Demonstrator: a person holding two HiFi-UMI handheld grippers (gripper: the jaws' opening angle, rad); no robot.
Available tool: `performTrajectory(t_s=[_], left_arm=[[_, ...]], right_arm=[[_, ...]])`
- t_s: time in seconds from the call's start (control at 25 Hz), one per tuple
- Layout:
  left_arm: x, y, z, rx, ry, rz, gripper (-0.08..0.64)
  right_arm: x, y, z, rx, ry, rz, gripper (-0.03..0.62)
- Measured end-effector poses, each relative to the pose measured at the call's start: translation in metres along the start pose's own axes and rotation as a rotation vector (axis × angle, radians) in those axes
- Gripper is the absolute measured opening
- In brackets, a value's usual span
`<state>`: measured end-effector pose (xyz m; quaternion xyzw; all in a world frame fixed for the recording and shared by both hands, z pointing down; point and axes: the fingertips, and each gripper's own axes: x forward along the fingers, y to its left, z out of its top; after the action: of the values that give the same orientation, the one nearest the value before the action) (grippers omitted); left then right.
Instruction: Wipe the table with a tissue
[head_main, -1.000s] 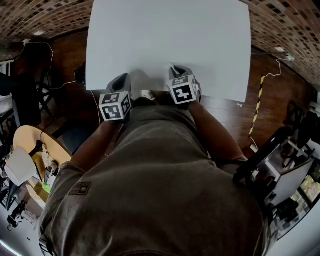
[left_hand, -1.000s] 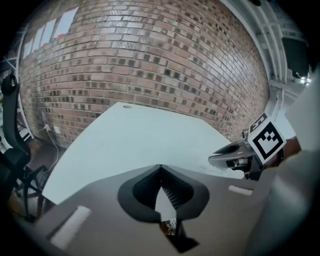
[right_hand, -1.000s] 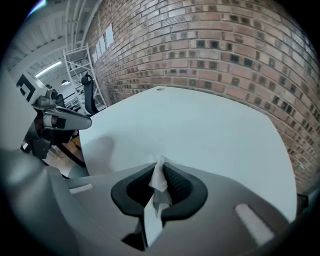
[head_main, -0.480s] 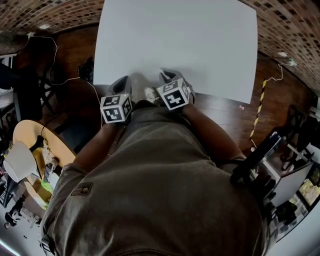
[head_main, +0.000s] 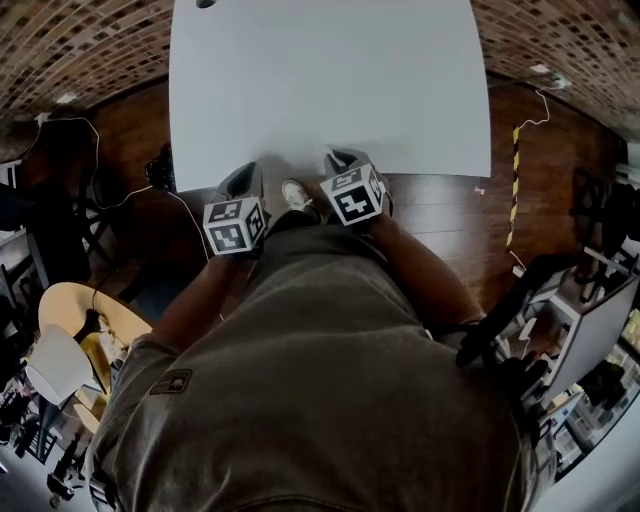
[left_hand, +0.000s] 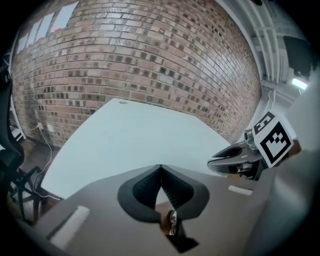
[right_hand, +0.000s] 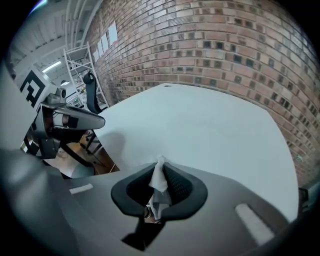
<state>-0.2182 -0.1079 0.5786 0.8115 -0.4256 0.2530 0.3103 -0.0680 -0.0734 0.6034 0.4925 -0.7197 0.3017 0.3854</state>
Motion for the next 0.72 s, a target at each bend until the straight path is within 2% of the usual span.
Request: performTrajectory(t_s=[0.24,0.48,0.72], left_arm=[[0.008,-0.027,0.008,0.016,-0.023,-0.025,0.002],[0.005,-0.052,0.007,0.022,-0.049,0.003,0.002],[-0.002,-0.101,-0.001,0.023,-0.078,0.032,0.002]], right_arm=[[-0.017,-0.027,-0.009,0.040,-0.016,-0.039,0.044],[-0.041,-0.047,-0.009,0.028,-0.091,-0.035,0.044],[-0.084,-0.073,-0.026,0.031,-0.181,-0.017,0.044]])
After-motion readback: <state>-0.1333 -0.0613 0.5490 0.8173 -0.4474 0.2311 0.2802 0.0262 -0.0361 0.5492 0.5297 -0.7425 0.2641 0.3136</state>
